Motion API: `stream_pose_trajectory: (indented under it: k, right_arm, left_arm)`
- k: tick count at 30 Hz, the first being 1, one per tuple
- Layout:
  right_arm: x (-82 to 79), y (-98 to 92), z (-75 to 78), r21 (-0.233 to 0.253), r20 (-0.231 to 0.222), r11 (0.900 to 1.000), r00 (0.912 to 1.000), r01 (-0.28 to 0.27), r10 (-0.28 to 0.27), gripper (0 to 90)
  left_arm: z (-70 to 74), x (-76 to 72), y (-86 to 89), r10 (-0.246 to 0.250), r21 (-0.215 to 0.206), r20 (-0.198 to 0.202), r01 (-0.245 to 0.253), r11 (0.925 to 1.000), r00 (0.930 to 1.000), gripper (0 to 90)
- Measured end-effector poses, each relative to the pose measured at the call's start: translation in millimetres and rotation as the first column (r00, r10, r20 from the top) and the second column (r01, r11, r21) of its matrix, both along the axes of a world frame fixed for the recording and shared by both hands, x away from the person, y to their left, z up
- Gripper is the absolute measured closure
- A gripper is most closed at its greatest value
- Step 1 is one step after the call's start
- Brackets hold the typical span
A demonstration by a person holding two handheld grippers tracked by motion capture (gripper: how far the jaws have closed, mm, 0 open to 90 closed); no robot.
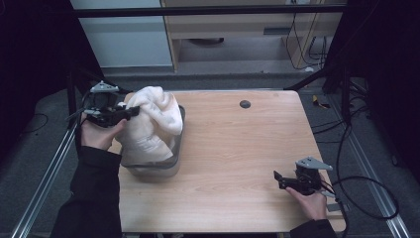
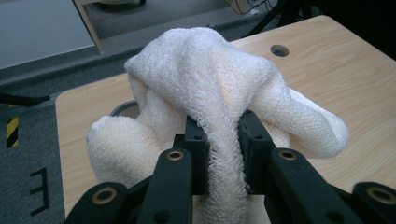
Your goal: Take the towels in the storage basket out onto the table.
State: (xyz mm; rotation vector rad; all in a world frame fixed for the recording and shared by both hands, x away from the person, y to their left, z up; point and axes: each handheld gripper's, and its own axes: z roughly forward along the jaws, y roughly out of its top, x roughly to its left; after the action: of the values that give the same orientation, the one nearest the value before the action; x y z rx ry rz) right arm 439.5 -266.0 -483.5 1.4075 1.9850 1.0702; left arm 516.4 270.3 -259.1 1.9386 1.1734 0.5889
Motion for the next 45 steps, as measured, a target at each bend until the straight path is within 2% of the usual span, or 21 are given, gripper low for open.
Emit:
stream_pose_trajectory:
  k: [3,6,14,20,23,26,31,36,39,40,44,45]
  right_arm:
    - [-0.1,-0.3,0.2,-0.002,0.002,1.0,1.0,0.0,0.0,7.4]
    - [-0.4,-0.1,0.4,-0.002,0.001,1.0,1.0,0.0,0.0,7.4]
    - [-1.1,0.6,1.2,0.005,-0.005,1.0,1.0,0.002,-0.002,7.4]
    - [-1.1,-0.2,1.4,0.003,0.001,1.0,1.0,0.001,-0.001,7.4]
    - [-0.7,-0.3,1.3,-0.003,0.008,1.0,1.0,0.002,-0.002,7.4]
    - [-0.7,-0.5,1.3,-0.004,0.008,1.0,1.0,0.001,-0.001,7.4]
    - [-1.2,-0.3,2.2,0.007,0.002,1.0,1.0,0.003,-0.003,7.4]
    - [-1.5,-0.7,1.9,0.004,0.007,1.0,1.0,0.004,-0.004,7.3]
    - [-2.0,-1.3,1.3,0.005,0.007,1.0,1.0,0.005,-0.005,7.3]
    - [-2.3,-1.8,1.9,0.006,0.009,1.0,0.9999,0.007,-0.007,7.3]
    - [-2.7,-3.0,2.4,0.007,0.018,1.0,0.9998,0.011,-0.011,7.2]
    - [-2.8,-4.0,2.1,0.007,0.018,1.0,0.9997,0.016,-0.016,7.3]
  left_arm:
    - [6.4,-2.0,-1.1,-0.006,-0.018,0.008,0.006,0.9998,1.0,76.2]
    - [10.6,-4.8,-2.9,-0.014,-0.007,0.01,0.015,0.9999,0.9998,76.2]
    - [26.1,-13.2,-4.5,-0.039,-0.023,0.036,0.04,0.9989,0.9986,76.6]
    - [33.4,-18.0,-12.1,-0.063,-0.016,0.044,0.064,0.9978,0.997,76.5]
    - [38.7,-20.6,-18.8,-0.095,-0.02,0.048,0.096,0.9952,0.9943,76.6]
    - [42.5,-21.6,-21.5,-0.105,-0.021,0.052,0.106,0.9941,0.9931,76.6]
    - [53.5,-26.8,-34.6,-0.139,-0.006,0.069,0.14,0.9902,0.9879,76.6]
    - [56.6,-28.9,-45.6,-0.171,0.0,0.076,0.172,0.9852,0.9823,76.6]
    - [59.0,-29.3,-58.7,-0.197,0.005,0.079,0.197,0.9804,0.9772,76.7]
    - [59.2,-29.0,-61.0,-0.2,0.017,0.077,0.2,0.9797,0.9767,76.7]
    - [56.8,-26.3,-69.3,-0.219,0.025,0.068,0.218,0.9757,0.9734,76.7]
    - [53.9,-24.2,-77.1,-0.228,0.027,0.062,0.226,0.9736,0.9717,76.6]
